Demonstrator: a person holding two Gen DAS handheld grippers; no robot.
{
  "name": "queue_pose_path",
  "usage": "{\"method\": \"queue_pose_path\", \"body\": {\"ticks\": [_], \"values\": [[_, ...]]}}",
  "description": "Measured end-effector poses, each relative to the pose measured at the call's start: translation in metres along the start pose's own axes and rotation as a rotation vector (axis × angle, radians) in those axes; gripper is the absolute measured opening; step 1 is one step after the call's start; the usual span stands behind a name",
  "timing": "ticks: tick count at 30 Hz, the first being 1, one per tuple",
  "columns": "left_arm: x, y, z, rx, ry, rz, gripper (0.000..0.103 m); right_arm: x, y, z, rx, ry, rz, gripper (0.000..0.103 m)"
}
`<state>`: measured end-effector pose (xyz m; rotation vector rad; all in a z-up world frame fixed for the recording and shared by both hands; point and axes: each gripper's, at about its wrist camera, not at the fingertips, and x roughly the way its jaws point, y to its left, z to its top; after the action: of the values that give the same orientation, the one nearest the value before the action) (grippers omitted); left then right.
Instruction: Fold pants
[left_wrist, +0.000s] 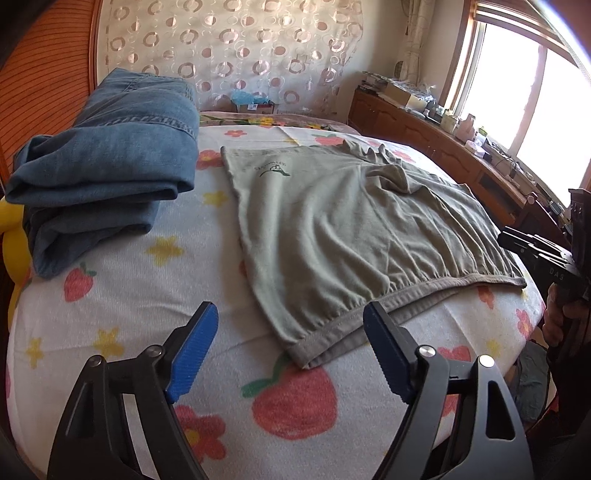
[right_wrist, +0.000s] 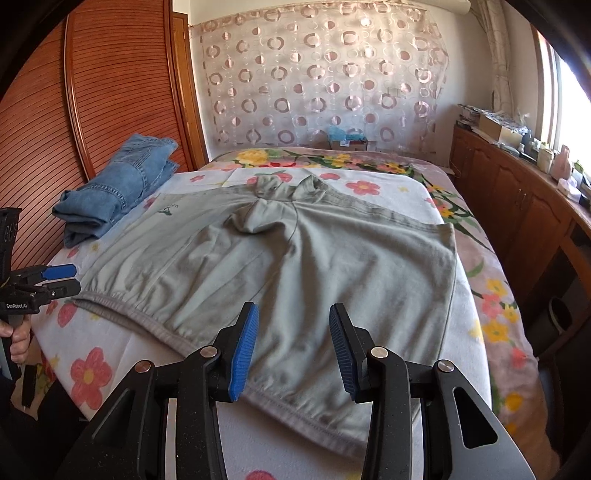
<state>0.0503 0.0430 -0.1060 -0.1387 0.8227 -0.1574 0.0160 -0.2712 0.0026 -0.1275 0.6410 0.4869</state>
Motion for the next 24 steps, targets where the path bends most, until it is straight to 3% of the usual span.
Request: {"method": "queue_pose_path", "body": {"ticks": [5, 7, 8, 22, 24], "values": [[-0.005, 0.007, 0.0, -0.022, -0.026, 0.009, 0.081, -0.003, 0.006, -0.004, -0.01, 0.014, 0.01, 0.041], [-0.006, 0.008, 0.001, -0.023, -0.03, 0.007, 0.063, -0.004, 0.01, 0.002, -0.014, 0.02, 0.012, 0.041], [-0.006, 0.009, 0.001, -0.029, -0.026, 0.012, 0.06, -0.005, 0.01, 0.001, -0.013, 0.02, 0.015, 0.041], [0.0, -0.001, -0.012, 0.024, 0.009, 0.044, 0.051, -0.009, 0.027, 0.002, -0.019, 0.015, 0.019, 0.043], [0.0, -0.002, -0.013, 0.032, 0.005, 0.042, 0.045, -0.008, 0.027, 0.001, -0.015, 0.014, 0.017, 0.043]]}}
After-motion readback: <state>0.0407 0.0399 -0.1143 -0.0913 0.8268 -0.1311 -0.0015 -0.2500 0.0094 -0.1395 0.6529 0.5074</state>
